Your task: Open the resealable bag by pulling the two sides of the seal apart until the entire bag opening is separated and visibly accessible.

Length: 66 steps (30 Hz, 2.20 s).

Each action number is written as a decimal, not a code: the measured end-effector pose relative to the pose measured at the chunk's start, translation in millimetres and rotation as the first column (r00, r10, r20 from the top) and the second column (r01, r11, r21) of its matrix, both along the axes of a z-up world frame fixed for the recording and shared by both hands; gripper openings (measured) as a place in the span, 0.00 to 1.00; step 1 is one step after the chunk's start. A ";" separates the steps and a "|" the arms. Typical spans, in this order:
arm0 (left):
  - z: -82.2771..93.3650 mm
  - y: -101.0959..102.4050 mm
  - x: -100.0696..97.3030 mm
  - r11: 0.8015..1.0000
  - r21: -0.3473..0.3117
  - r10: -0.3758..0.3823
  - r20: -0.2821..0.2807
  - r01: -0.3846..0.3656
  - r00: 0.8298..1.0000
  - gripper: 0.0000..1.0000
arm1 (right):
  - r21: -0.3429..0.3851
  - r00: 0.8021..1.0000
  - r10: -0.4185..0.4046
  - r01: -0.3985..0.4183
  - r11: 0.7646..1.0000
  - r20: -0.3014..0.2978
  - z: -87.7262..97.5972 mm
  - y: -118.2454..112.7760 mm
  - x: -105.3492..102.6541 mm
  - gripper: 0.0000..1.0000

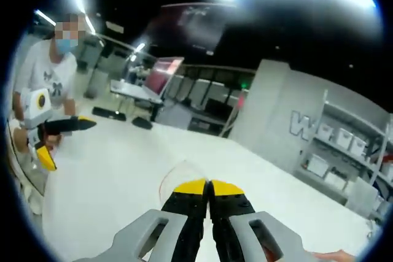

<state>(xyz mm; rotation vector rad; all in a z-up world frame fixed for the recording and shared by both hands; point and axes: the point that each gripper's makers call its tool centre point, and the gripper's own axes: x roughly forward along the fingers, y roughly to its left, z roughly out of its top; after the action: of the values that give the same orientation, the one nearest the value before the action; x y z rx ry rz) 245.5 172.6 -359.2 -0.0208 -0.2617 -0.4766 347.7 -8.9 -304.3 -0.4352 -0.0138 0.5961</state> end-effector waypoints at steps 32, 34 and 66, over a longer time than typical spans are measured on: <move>-8.3 -0.6 -0.9 1.000 -0.006 -0.005 -0.022 0.005 1.000 0.99 | 0.016 0.998 -0.035 0.036 0.999 -0.060 -12.3 -7.3 32.8 0.00; -8.5 -0.1 -0.8 1.000 -0.007 -0.004 -0.022 0.004 1.000 0.99 | 0.013 0.997 -0.040 0.041 0.999 -0.065 -14.1 -7.7 36.4 0.00; -13.4 3.5 3.4 1.000 -0.013 0.005 -0.037 -0.006 0.999 0.99 | -0.170 0.994 -0.103 0.107 0.980 0.031 -16.7 -11.5 67.0 0.00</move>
<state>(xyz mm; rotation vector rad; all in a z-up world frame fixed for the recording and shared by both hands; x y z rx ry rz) 248.9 176.1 -372.6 -0.0420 -0.2282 -0.4686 414.8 -20.4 -320.9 -0.6062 0.0395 0.4901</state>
